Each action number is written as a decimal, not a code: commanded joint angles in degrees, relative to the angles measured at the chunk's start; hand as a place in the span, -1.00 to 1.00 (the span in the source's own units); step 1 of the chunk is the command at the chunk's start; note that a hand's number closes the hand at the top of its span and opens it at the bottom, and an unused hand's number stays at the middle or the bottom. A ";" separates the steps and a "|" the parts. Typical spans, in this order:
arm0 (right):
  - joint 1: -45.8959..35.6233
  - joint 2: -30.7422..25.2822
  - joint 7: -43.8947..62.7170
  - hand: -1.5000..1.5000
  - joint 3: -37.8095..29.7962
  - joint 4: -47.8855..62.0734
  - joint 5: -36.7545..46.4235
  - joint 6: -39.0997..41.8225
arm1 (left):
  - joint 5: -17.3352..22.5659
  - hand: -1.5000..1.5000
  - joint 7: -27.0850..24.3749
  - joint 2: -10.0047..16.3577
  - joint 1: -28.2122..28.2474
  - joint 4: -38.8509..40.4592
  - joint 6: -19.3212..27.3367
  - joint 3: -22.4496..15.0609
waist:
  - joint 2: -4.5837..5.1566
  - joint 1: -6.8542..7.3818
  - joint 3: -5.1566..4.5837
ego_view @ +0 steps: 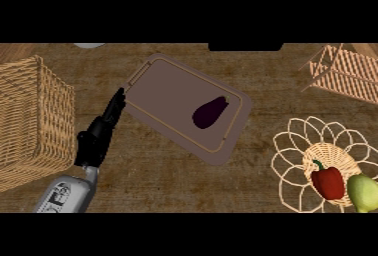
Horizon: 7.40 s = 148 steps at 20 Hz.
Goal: Pick the bell pepper from the placemat and place it in the tiered shelf
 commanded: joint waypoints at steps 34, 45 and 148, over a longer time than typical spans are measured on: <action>-6.57 22.89 -3.14 -1.00 2.52 8.53 27.71 10.64 | -8.02 0.00 -0.71 -5.98 2.98 -1.99 -9.93 10.46 | 0.02 0.15 0.01; -3.22 25.27 -12.91 -1.00 1.33 15.96 33.83 6.10 | -9.60 0.00 -0.16 -7.52 6.10 -4.76 -11.41 10.46 | -0.01 0.15 0.02; -69.85 -3.66 -26.25 1.00 -17.02 82.59 39.10 -37.34 | -14.06 0.00 3.26 -11.11 -1.57 -1.44 -13.19 13.75 | 0.52 1.58 0.03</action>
